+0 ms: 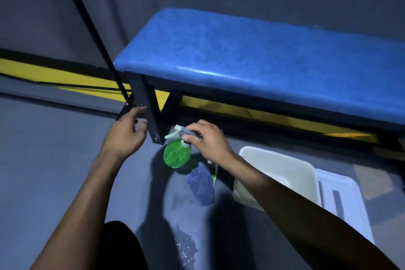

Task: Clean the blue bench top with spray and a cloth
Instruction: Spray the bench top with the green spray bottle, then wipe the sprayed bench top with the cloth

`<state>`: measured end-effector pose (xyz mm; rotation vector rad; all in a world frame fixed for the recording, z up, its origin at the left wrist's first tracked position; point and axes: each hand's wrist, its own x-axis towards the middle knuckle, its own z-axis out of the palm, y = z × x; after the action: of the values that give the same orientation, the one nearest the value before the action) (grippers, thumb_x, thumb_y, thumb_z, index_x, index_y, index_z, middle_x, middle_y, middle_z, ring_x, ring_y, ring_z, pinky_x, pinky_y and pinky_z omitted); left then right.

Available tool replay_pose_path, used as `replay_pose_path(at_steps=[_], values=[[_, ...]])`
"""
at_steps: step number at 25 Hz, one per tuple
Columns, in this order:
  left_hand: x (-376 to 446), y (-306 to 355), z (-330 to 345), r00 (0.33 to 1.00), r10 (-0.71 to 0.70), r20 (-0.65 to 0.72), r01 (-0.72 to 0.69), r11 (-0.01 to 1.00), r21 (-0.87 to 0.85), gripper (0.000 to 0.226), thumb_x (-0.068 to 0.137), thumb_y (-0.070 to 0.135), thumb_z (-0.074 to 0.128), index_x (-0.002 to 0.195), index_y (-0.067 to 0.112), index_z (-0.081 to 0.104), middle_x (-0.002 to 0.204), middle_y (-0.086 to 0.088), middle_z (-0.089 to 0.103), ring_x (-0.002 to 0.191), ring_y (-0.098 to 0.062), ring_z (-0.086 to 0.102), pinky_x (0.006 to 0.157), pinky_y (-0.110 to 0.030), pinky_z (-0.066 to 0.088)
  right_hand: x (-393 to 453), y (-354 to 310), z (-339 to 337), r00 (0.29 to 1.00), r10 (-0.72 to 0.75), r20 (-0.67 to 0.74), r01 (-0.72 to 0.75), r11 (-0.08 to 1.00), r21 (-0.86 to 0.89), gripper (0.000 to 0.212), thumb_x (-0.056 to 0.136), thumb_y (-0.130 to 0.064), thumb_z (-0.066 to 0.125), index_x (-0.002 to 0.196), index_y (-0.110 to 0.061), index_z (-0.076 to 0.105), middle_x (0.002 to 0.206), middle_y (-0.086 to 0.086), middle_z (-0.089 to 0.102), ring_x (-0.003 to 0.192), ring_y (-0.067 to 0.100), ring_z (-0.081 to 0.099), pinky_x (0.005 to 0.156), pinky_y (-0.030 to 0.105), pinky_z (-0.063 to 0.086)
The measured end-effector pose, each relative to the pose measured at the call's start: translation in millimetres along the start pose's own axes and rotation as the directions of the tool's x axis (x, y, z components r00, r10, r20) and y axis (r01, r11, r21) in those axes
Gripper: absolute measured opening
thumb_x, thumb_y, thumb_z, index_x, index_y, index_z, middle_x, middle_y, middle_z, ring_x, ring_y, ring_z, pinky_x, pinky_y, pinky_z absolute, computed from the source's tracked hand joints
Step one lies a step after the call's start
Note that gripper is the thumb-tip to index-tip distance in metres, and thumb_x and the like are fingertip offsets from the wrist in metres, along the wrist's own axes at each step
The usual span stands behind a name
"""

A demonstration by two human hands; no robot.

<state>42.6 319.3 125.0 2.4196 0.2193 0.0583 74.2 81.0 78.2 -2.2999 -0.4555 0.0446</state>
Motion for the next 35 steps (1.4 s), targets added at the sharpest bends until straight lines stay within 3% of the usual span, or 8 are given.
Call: replay_pose_path(at_steps=[7, 14, 17, 20, 25, 28, 31, 35], values=[[-6.9, -3.4, 4.8, 0.986, 0.092, 0.14, -0.126, 0.958, 0.258, 0.046, 0.1, 0.04, 0.046, 0.145, 0.033, 0.046, 0.145, -0.006, 0.054, 0.133, -0.03, 0.05, 0.105, -0.045, 0.044, 26.8, 51.5, 120.5, 0.975, 0.091, 0.201, -0.055, 0.983, -0.176, 0.022, 0.089, -0.043, 0.063, 0.103, -0.028, 0.068, 0.104, 0.001, 0.063, 0.098, 0.028, 0.065, 0.083, 0.039, 0.053], [-4.5, 3.3, 16.8, 0.974, 0.123, 0.192, -0.174, 0.944, 0.28, 0.046, 0.101, 0.04, 0.042, 0.147, 0.034, 0.042, 0.14, -0.005, 0.056, 0.13, -0.029, 0.051, 0.102, -0.043, 0.044, -17.4, 87.0, 134.7, 0.985, 0.171, -0.023, -0.168, 0.98, 0.109, 0.068, 0.083, -0.063, 0.065, 0.138, -0.028, 0.049, 0.13, -0.009, 0.054, 0.119, 0.005, 0.055, 0.101, 0.022, 0.043], [-2.8, -0.3, 20.4, 0.971, 0.124, 0.205, -0.176, 0.95, 0.259, 0.047, 0.102, 0.041, 0.037, 0.149, 0.038, 0.035, 0.143, -0.003, 0.054, 0.131, -0.03, 0.05, 0.103, -0.048, 0.046, -58.8, 123.5, 148.4, 0.959, 0.172, -0.225, -0.216, 0.958, -0.188, 0.041, 0.087, -0.042, 0.067, 0.118, -0.014, 0.066, 0.112, 0.002, 0.065, 0.102, 0.024, 0.065, 0.085, 0.036, 0.053], [-4.6, 1.1, 19.4, 0.959, 0.13, 0.25, -0.193, 0.95, 0.244, 0.049, 0.102, 0.044, 0.036, 0.15, 0.042, 0.029, 0.147, 0.002, 0.052, 0.134, -0.027, 0.049, 0.103, -0.048, 0.045, -83.2, 143.1, 168.1, 0.967, 0.255, 0.009, -0.219, 0.848, -0.482, 0.06, 0.063, -0.048, 0.066, 0.116, -0.019, 0.067, 0.109, 0.006, 0.064, 0.087, 0.033, 0.063, 0.058, 0.04, 0.054], [-16.4, 20.8, 14.5, 0.95, 0.23, 0.209, -0.264, 0.953, 0.15, 0.046, 0.1, 0.052, 0.036, 0.146, 0.052, 0.029, 0.136, 0.015, 0.061, 0.118, -0.02, 0.062, 0.097, -0.046, 0.05, -81.2, 146.9, 185.0, 0.96, 0.28, 0.016, -0.239, 0.847, -0.474, 0.019, 0.082, -0.027, 0.046, 0.089, -0.022, 0.063, 0.096, 0.004, 0.05, 0.077, 0.031, 0.065, 0.051, 0.041, 0.053], [-28.9, 42.3, 3.9, 0.917, 0.319, 0.241, -0.286, 0.944, -0.163, 0.042, 0.099, 0.053, 0.043, 0.141, 0.055, 0.04, 0.127, 0.028, 0.064, 0.119, 0.004, 0.059, 0.092, -0.03, 0.052, -94.2, 121.7, 138.1, 0.964, 0.265, 0.034, -0.245, 0.927, -0.283, 0.018, 0.083, -0.036, 0.049, 0.08, -0.027, 0.064, 0.091, -0.005, 0.051, 0.07, 0.019, 0.064, 0.078, 0.033, 0.053], [-16.1, 93.8, -15.7, 0.89, 0.449, 0.076, -0.373, 0.814, -0.446, 0.033, 0.099, 0.038, 0.054, 0.13, 0.042, 0.06, 0.12, 0.027, 0.069, 0.118, 0.006, 0.06, 0.092, -0.021, 0.049, -110.4, 74.0, 38.9, 0.982, 0.184, 0.037, -0.183, 0.982, -0.045, 0.03, 0.096, -0.05, 0.05, 0.091, -0.028, 0.07, 0.088, -0.005, 0.061, 0.082, 0.01, 0.066, 0.117, 0.013, 0.023], [70.2, 148.3, -34.7, 0.789, 0.562, -0.249, -0.598, 0.795, -0.1, 0.038, 0.1, 0.044, 0.044, 0.13, 0.03, 0.062, 0.136, 0.014, 0.061, 0.138, -0.005, 0.047, 0.114, -0.029, 0.035, -98.0, -6.6, -127.5, 0.997, 0.06, 0.043, -0.066, 0.987, 0.147, 0.035, 0.09, -0.052, 0.067, 0.112, -0.025, 0.065, 0.104, -0.009, 0.061, 0.102, 0.007, 0.061, 0.093, 0.024, 0.045]])
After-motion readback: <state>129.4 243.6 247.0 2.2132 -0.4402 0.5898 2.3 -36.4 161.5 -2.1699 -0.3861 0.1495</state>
